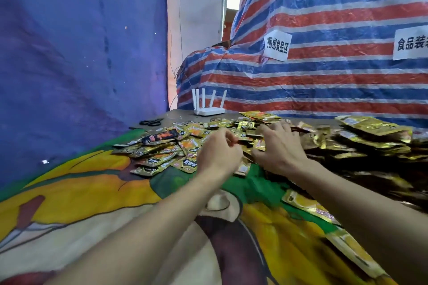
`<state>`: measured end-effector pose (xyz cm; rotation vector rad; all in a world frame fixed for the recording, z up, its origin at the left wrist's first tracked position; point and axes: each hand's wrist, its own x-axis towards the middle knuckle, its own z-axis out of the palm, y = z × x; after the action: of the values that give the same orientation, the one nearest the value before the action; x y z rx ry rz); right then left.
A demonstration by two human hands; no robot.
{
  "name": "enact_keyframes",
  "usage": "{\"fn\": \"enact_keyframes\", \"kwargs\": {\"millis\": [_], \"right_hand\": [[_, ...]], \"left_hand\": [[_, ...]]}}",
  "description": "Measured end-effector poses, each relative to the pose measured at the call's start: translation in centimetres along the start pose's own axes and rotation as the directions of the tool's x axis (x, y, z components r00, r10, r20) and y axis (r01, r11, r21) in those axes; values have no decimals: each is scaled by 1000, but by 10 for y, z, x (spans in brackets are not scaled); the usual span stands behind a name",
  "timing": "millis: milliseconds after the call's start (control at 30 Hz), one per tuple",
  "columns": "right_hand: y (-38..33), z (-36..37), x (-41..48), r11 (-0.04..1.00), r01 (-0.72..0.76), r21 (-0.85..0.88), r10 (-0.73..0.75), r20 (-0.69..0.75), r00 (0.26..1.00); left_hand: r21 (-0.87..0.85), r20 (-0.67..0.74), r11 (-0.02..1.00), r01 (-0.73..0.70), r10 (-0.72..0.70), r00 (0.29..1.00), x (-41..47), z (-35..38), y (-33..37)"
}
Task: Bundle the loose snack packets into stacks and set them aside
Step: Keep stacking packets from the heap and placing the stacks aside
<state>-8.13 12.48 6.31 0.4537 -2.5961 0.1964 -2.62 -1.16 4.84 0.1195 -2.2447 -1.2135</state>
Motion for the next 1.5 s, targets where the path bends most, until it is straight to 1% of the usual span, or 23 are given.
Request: {"fn": "enact_keyframes", "kwargs": {"millis": [67,100,167,200,267,300,367,400,467,533,567,667,733,833,900,1000,1100,1200,1300,1333,1400,1500], "right_hand": [[-25,16,3,990,74,117,-91,151,984],[-36,24,5,980,83,183,-126,241,962],[-56,39,10,962,68,264,-172,394,903],[-64,48,15,965,66,252,-176,444,878],[-75,59,21,981,44,190,-135,497,857],[-79,64,25,984,16,179,-105,503,858],[-81,70,32,977,-41,207,-67,491,869],[-80,72,34,974,-50,222,-63,476,877],[-77,75,37,976,-23,217,-80,453,888],[-77,76,37,984,35,175,-113,459,881],[-79,77,38,986,71,151,-134,466,874],[-95,83,42,978,168,121,-206,500,841],[-109,90,44,975,194,107,-221,521,825],[-122,94,43,978,183,97,-206,526,825],[-122,89,41,972,209,105,-233,513,826],[-115,77,39,957,279,84,-283,495,821],[-107,68,34,960,280,17,-252,486,837],[-101,62,28,958,288,11,-260,466,846],[-101,55,22,948,319,9,-285,470,835],[-100,54,21,940,342,-18,-295,464,835],[-101,52,21,942,332,-49,-271,472,839],[-104,55,23,974,207,-91,-145,451,881]], "left_hand": [[225,70,974,20,-37,997,22,-28,-17],[342,80,939,35,-66,995,30,-41,-30],[553,86,830,69,-139,987,41,-66,-59],[625,88,776,91,-185,979,45,-77,-74],[698,92,702,144,-288,953,48,-94,-100],[700,98,693,173,-333,938,50,-101,-113],[648,138,728,225,-403,905,55,-109,-131],[620,168,751,229,-412,896,58,-112,-138],[618,216,769,165,-368,904,64,-117,-145],[666,244,743,66,-301,922,68,-122,-146],[701,259,713,12,-271,927,71,-123,-146],[814,337,554,-176,-204,919,75,-123,-142],[851,389,443,-281,-172,905,75,-120,-140],[873,423,336,-354,-157,892,70,-116,-140],[875,437,299,-381,-152,886,67,-115,-138],[871,458,289,-398,-181,870,63,-113,-130],[868,465,301,-394,-219,858,59,-111,-120],[868,459,307,-392,-191,868,53,-107,-112],[881,412,310,-357,-131,902,44,-100,-109],[884,387,324,-337,-105,916,41,-99,-108],[881,331,373,-291,-46,942,37,-99,-107],[853,238,483,-199,-19,971,31,-98,-110]]}}
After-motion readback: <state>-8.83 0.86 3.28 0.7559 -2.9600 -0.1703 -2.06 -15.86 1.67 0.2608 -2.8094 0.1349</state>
